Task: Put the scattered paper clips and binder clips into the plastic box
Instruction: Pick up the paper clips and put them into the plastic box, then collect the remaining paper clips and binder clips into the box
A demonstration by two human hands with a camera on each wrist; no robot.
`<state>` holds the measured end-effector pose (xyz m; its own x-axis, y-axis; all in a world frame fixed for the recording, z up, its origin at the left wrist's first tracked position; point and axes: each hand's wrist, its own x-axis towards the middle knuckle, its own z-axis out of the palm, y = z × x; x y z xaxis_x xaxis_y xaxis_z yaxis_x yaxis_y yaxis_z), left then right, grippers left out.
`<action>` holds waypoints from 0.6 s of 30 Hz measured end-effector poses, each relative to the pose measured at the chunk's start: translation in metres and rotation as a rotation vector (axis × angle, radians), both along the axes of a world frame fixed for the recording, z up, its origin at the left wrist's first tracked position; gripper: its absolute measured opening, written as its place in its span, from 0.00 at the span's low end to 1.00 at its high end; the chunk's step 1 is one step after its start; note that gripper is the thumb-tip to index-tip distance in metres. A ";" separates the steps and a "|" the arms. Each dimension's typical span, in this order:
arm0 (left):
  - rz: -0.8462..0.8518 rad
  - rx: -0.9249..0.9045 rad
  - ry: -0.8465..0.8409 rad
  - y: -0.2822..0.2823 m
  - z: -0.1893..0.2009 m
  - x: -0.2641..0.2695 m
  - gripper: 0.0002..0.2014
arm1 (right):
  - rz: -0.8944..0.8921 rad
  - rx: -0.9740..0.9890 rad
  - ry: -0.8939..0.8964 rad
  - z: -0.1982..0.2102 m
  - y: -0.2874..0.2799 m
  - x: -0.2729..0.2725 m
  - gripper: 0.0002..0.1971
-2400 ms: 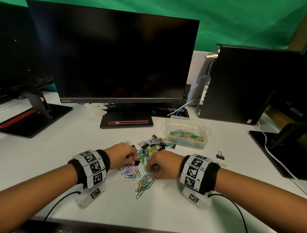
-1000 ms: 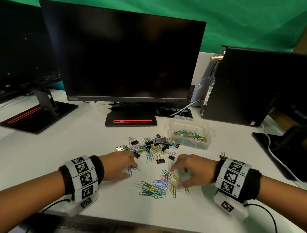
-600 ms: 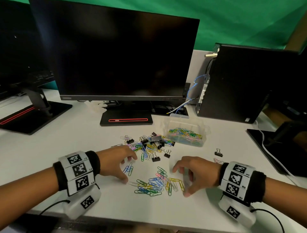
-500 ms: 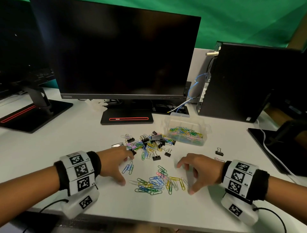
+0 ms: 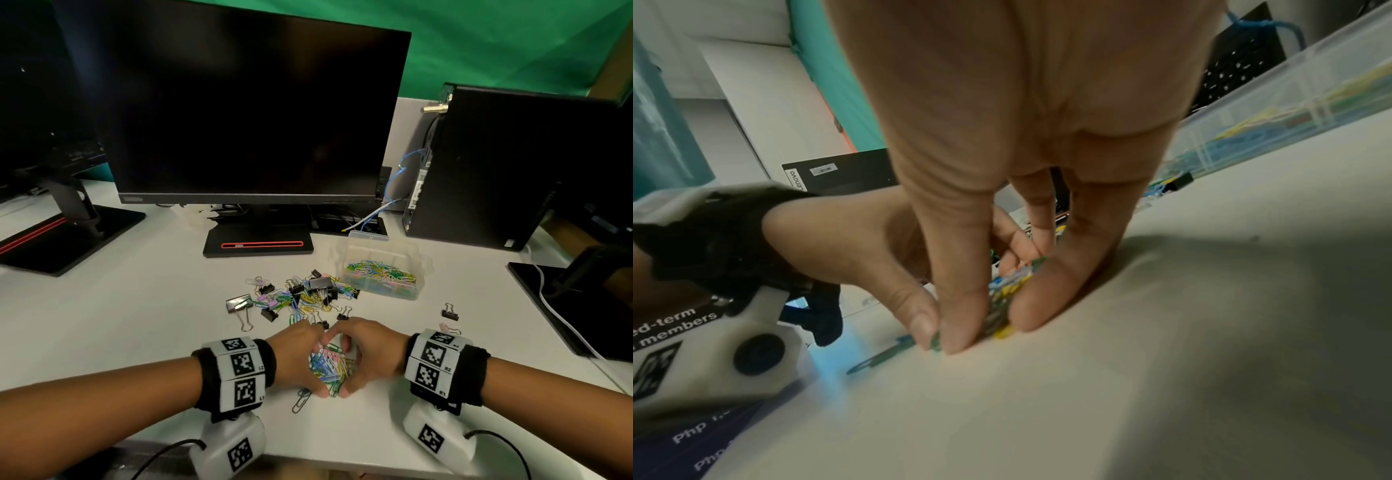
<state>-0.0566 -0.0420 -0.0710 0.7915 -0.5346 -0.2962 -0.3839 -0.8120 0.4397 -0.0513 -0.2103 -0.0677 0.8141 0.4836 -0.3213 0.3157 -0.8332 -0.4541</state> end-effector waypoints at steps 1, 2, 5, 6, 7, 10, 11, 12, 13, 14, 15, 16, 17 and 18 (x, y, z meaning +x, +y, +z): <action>0.000 0.001 -0.010 -0.002 0.000 0.001 0.31 | -0.034 0.033 0.036 -0.001 0.001 0.001 0.37; 0.004 -0.002 -0.021 -0.003 0.000 0.002 0.29 | -0.073 0.072 0.080 -0.002 0.002 0.002 0.35; 0.013 0.000 -0.066 -0.003 0.001 0.006 0.23 | -0.128 0.121 0.152 -0.004 0.003 0.003 0.23; 0.010 0.001 -0.078 -0.003 0.002 0.006 0.21 | -0.132 0.127 0.158 -0.004 0.003 0.004 0.19; 0.003 0.001 -0.083 -0.003 0.003 0.007 0.19 | -0.133 0.132 0.160 -0.004 0.002 0.004 0.16; -0.038 0.027 -0.104 -0.005 0.006 0.010 0.16 | -0.136 0.112 0.140 -0.004 0.002 0.006 0.12; -0.049 0.049 -0.112 -0.006 0.007 0.011 0.15 | -0.139 0.103 0.124 -0.004 0.001 0.007 0.12; -0.053 0.068 -0.117 -0.007 0.008 0.011 0.14 | -0.144 0.099 0.109 -0.003 0.001 0.008 0.11; -0.052 0.082 -0.118 -0.007 0.009 0.012 0.13 | -0.150 0.098 0.097 -0.003 -0.001 0.010 0.11; -0.051 0.094 -0.117 -0.008 0.010 0.013 0.12 | -0.157 0.093 0.087 -0.002 -0.002 0.012 0.12; -0.054 0.111 -0.119 -0.009 0.011 0.015 0.12 | -0.166 0.087 0.080 -0.001 -0.004 0.014 0.12; -0.063 0.130 -0.123 -0.009 0.012 0.016 0.11 | -0.178 0.082 0.078 0.000 -0.007 0.017 0.12; -0.076 0.143 -0.129 -0.009 0.012 0.018 0.10 | -0.192 0.080 0.080 0.001 -0.011 0.019 0.11; -0.086 0.148 -0.132 -0.009 0.011 0.021 0.07 | -0.204 0.079 0.085 0.002 -0.014 0.021 0.11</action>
<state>-0.0355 -0.0514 -0.0599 0.7817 -0.5605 -0.2733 -0.5011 -0.8255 0.2597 -0.0300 -0.2247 -0.0654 0.8692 0.3383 -0.3606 0.1025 -0.8367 -0.5380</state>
